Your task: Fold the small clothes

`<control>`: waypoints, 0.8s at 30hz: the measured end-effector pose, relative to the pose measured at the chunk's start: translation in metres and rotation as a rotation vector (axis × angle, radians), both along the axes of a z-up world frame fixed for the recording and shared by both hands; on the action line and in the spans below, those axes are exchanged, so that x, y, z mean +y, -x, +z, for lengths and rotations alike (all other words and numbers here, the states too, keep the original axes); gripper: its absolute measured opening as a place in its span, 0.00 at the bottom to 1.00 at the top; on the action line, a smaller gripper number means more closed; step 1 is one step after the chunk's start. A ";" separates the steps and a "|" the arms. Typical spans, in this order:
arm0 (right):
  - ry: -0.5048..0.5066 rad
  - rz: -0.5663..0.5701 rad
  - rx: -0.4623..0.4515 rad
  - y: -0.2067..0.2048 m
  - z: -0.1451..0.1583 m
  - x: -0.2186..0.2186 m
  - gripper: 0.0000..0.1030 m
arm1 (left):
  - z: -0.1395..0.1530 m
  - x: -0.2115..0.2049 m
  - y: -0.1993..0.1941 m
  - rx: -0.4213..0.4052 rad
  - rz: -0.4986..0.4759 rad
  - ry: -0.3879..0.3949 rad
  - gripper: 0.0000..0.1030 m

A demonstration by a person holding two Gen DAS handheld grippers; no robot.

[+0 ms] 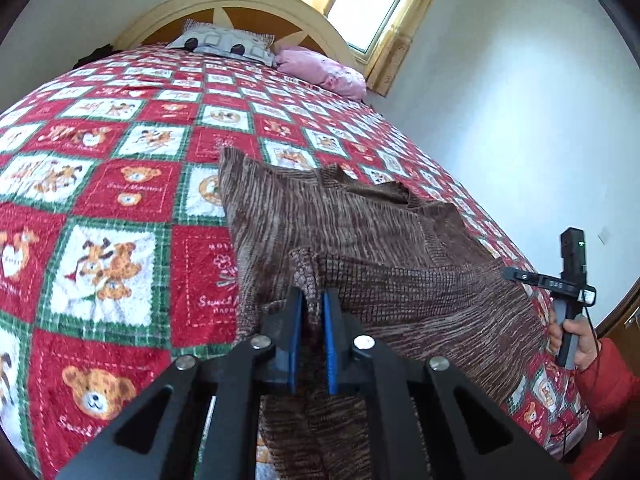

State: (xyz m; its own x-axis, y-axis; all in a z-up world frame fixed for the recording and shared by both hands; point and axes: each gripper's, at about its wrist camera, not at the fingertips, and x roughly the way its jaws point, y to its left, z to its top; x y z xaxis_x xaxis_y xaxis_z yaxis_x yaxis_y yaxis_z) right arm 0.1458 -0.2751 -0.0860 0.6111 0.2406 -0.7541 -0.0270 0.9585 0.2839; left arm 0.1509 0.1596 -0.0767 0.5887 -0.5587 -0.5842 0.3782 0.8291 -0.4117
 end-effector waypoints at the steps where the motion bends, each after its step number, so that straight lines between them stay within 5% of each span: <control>1: -0.012 -0.006 -0.007 0.000 -0.001 -0.001 0.50 | 0.000 -0.001 0.000 0.001 0.001 0.003 0.10; 3: -0.017 -0.015 -0.043 0.003 0.002 -0.003 0.50 | 0.000 0.000 0.000 0.003 0.008 0.012 0.10; 4: -0.010 -0.018 -0.065 0.006 0.003 -0.002 0.40 | 0.000 0.000 0.001 0.005 0.012 0.017 0.10; 5: 0.006 -0.006 -0.090 0.010 0.005 0.000 0.15 | 0.001 0.000 0.001 0.007 0.014 0.026 0.10; 6: 0.029 0.008 -0.095 0.012 0.006 0.005 0.09 | 0.001 0.001 0.001 0.008 0.015 0.028 0.10; 24: 0.030 0.009 -0.178 0.034 0.031 0.010 0.04 | 0.014 0.003 0.008 -0.001 0.058 0.067 0.10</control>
State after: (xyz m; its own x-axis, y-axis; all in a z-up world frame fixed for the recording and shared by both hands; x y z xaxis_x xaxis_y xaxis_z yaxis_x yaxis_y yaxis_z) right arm 0.1115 -0.2646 -0.0552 0.7335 0.2252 -0.6414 -0.0826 0.9661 0.2448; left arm 0.1430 0.1627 -0.0628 0.6217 -0.5618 -0.5457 0.3312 0.8200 -0.4669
